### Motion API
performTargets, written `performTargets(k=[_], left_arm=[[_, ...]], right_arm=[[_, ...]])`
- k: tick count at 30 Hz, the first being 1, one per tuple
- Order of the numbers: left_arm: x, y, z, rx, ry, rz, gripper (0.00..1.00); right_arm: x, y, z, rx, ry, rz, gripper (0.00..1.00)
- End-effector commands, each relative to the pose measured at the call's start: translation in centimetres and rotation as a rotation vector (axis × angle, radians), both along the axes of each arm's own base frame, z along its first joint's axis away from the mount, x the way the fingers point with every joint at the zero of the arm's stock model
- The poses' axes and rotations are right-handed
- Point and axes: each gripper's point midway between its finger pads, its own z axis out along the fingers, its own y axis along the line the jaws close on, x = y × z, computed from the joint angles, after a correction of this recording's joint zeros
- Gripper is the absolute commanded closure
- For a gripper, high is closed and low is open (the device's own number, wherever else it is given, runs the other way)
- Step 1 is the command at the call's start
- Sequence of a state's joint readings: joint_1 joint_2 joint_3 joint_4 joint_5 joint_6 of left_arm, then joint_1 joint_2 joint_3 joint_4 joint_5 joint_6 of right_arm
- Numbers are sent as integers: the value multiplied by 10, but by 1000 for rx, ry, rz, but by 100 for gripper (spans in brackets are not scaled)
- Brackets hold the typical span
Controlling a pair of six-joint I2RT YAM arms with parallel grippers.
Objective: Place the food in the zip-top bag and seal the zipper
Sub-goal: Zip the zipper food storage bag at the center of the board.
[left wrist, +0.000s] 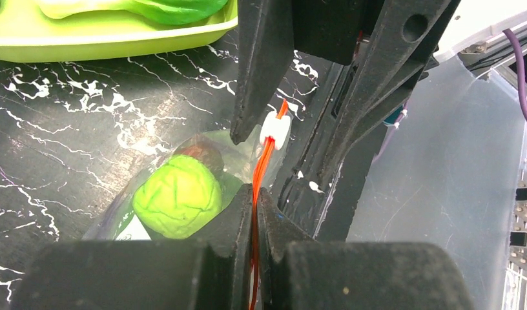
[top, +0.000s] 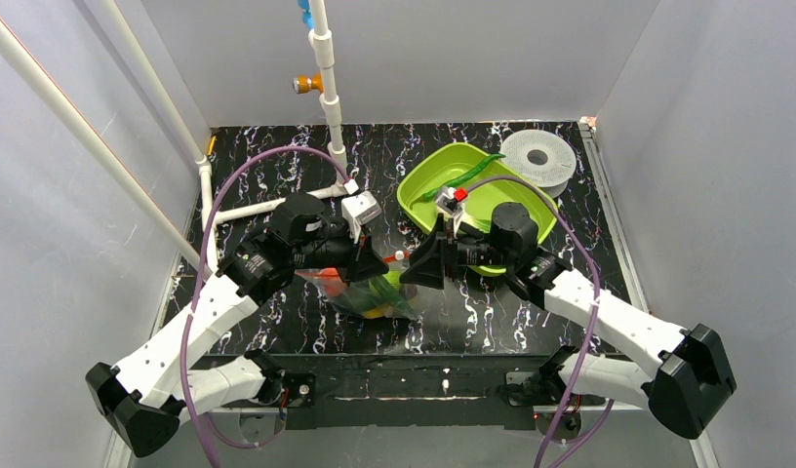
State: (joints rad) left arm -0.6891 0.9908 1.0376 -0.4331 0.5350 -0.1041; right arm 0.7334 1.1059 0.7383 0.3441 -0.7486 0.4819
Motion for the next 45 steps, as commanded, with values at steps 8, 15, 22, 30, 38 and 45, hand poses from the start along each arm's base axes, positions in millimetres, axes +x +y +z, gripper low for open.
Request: performTargets(k=[8,15,22,30,38,45], left_arm=[[-3,2,15,-52,5,27,100],[-7,3,18,-58,8,20,100],[-15,-2,26,-78,50,-17,98],[-10,-19,62,-149,83,-47,39],[3,-32,55,-150,110,-51,44],[4,-34,46,-133,135,-52,60]], right_arm=[[0,20,25,94,-32,147,59],[0,13,14,84,3,124,60],[2,12,18,85,15,122,99],[-4,13,23,99,22,174,99],[-5,13,27,105,20,182,99],[-5,13,26,102,23,183,99]])
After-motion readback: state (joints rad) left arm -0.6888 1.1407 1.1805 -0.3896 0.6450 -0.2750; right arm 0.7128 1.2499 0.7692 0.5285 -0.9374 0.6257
